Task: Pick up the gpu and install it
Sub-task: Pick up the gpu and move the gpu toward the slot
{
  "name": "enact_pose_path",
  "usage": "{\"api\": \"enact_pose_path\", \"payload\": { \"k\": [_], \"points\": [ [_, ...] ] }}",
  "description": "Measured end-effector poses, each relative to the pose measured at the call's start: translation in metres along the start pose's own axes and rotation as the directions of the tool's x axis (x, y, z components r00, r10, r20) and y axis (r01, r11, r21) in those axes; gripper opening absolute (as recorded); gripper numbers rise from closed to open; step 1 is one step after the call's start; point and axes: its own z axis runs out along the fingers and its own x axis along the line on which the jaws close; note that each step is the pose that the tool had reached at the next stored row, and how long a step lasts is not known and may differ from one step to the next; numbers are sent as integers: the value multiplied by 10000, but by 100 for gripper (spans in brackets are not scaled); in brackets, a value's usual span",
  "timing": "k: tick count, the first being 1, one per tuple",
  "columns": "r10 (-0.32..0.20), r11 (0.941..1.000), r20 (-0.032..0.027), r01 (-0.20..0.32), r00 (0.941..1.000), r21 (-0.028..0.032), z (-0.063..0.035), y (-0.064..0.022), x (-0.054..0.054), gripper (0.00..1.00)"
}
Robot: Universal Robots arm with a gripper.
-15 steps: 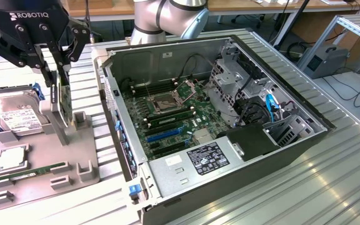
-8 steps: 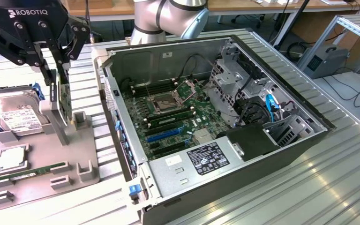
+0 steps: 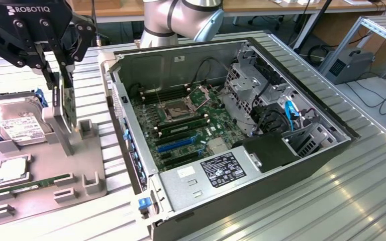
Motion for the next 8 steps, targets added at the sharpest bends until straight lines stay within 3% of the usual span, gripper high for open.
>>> {"api": "enact_pose_path", "payload": {
  "k": [8],
  "points": [
    [0, 10000, 0, 0, 10000, 0, -38, -2, -1, 27]
  ]
}}
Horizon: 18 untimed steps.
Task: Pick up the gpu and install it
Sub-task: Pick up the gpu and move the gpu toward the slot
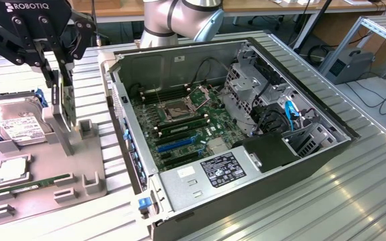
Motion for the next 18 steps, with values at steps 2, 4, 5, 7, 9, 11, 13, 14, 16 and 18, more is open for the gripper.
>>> {"api": "enact_pose_path", "payload": {
  "k": [2, 4, 5, 7, 9, 11, 13, 14, 16, 18],
  "points": [
    [0, 10000, 0, 0, 10000, 0, -8, 0, 0, 27],
    [0, 10000, 1, 0, 10000, -1, -16, -1, 0, 27],
    [0, 10000, 0, 0, 10000, 0, -20, -1, -1, 27],
    [0, 10000, 0, 0, 10000, 0, -29, -2, -1, 27],
    [0, 10000, 0, 0, 10000, 0, -38, -2, -1, 27],
    [0, 10000, 1, 0, 10000, 0, -46, -3, -2, 27],
    [0, 10000, 1, 0, 10000, -2, -48, -2, -2, 27],
    [-1, 10000, 0, 1, 10000, -2, -48, -3, -3, 27],
    [-1, 10000, -8, 1, 10000, -1, -49, -2, -8, 27],
    [-2, 10000, -23, 2, 10000, 1, -48, -1, -21, 27]
  ]
}}
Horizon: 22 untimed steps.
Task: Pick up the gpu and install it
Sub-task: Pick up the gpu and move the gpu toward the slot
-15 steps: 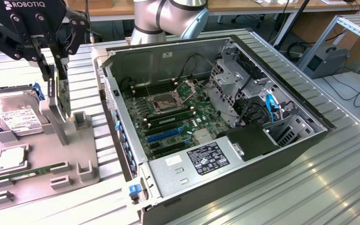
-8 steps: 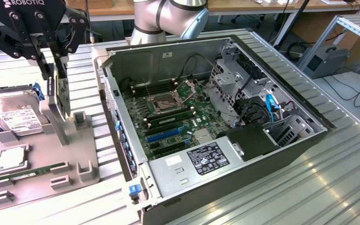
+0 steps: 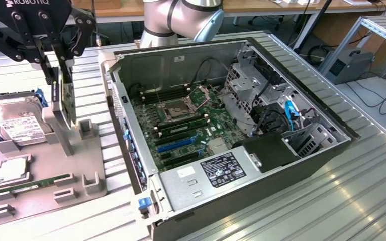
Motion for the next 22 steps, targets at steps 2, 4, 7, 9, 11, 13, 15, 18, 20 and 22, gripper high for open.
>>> {"api": "enact_pose_path", "payload": {
  "k": [2, 4, 7, 9, 11, 13, 15, 18, 20, 22],
  "points": [
    [0, 10000, -18, 0, 10000, 1, 1, 2, -21, 27],
    [-2, 10000, -34, 2, 10000, 2, 2, 4, -44, 27],
    [-2, 10000, -48, 2, 10000, 3, 3, 6, -70, 27],
    [-3, 10000, -65, 3, 10000, 5, 3, 8, -98, 27],
    [-4, 10000, -75, 4, 10000, 5, 4, 10, -116, 27],
    [-4, 10000, -86, 4, 10000, 6, 4, 11, -135, 27],
    [-5, 10000, -98, 5, 10000, 7, 5, 13, -155, 27],
    [-6, 10000, -114, 6, 9999, 9, 5, 15, -181, 27],
    [-7, 10000, -124, 7, 9999, 10, 5, 16, -197, 27],
    [-7, 10000, -135, 7, 9999, 10, 6, 18, -216, 27]
  ]
}}
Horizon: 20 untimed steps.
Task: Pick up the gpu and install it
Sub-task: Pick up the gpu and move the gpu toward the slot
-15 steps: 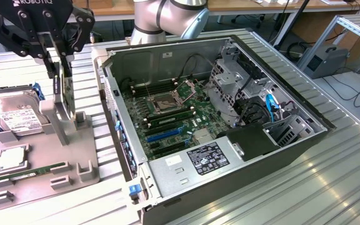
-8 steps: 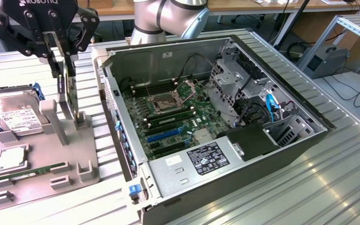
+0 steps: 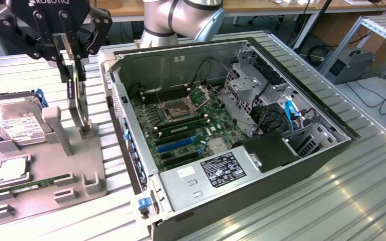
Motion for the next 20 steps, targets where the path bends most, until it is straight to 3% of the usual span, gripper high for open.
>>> {"api": "enact_pose_path", "payload": {
  "k": [20],
  "points": [
    [-5, 10000, -94, 5, 10000, 8, 2, 13, -155, 27]
  ]
}}
